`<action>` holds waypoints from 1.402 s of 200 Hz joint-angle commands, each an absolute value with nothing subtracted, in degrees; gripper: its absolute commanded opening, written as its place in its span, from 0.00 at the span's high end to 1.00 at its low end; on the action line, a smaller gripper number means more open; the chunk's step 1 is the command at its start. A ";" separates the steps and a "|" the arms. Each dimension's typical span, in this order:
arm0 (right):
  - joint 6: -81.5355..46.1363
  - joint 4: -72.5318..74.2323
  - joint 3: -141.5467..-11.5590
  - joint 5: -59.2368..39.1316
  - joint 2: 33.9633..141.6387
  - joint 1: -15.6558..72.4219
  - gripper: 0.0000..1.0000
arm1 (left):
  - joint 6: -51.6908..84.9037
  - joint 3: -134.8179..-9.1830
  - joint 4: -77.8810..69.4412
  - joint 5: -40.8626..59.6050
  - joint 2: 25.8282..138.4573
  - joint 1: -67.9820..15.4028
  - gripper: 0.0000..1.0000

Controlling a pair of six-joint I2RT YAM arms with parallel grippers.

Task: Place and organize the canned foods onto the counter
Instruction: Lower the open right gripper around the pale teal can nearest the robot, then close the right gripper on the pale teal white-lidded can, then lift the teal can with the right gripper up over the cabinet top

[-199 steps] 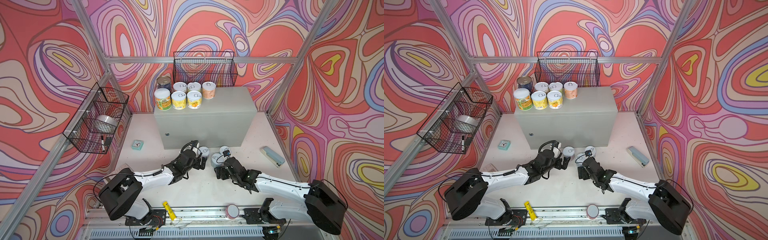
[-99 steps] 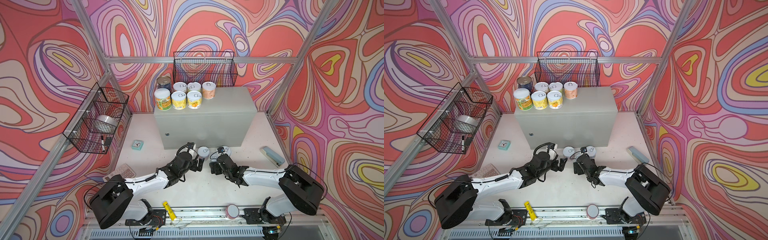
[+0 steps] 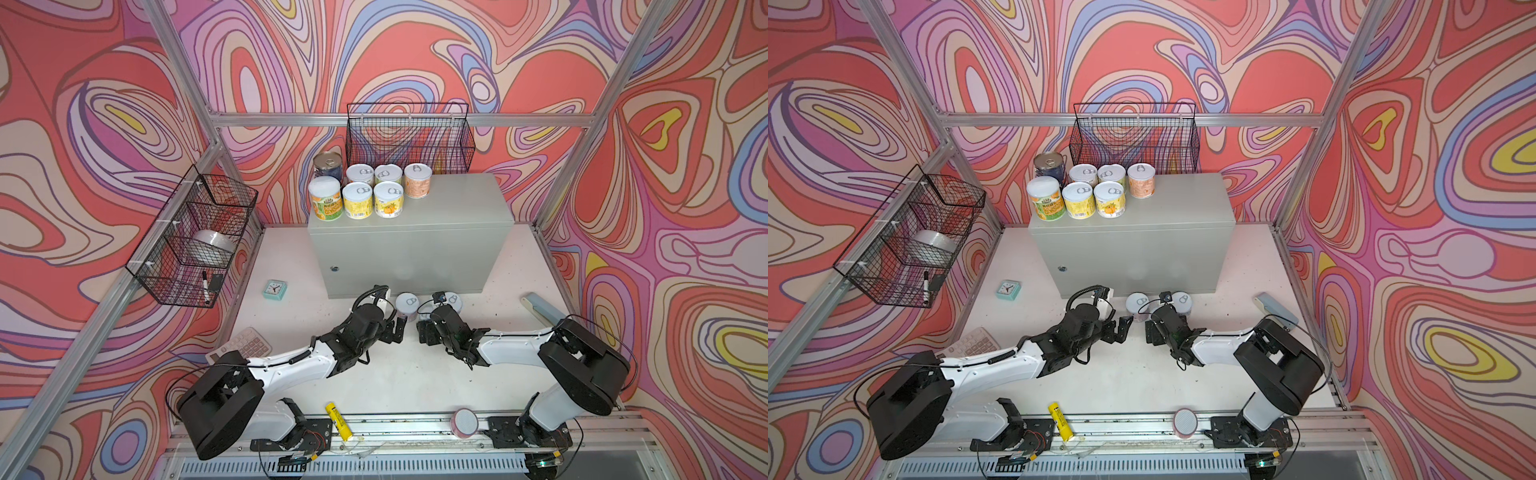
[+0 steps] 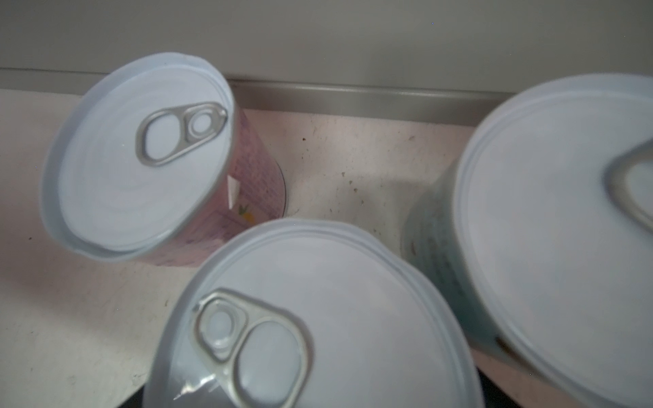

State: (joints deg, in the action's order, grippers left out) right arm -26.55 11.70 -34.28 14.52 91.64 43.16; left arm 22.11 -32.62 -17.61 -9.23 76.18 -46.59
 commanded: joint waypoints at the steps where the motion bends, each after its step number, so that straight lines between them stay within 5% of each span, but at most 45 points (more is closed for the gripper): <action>1: -26.51 12.92 -36.03 13.25 93.23 42.38 0.11 | 21.67 -33.06 -17.27 -9.67 76.90 -46.85 0.01; 78: -25.57 12.26 -38.46 11.08 96.13 42.15 0.14 | 21.88 -32.34 -16.55 -10.98 75.67 -46.85 0.01; 137: -25.36 10.96 -39.40 10.72 96.89 42.14 0.28 | 21.75 -32.17 -16.52 -11.41 75.32 -46.79 0.01; 203: -24.19 10.34 -38.06 8.88 94.86 42.18 0.53 | 21.53 -31.82 -16.87 -11.77 75.32 -46.80 0.01; 232: -24.54 8.84 -37.73 9.01 94.00 42.18 1.00 | 21.62 -31.47 -17.14 -11.86 75.07 -46.84 0.01; 280: -24.90 2.87 -37.28 9.05 86.95 42.18 1.00 | 21.53 -31.46 -16.11 -12.39 73.63 -46.85 0.01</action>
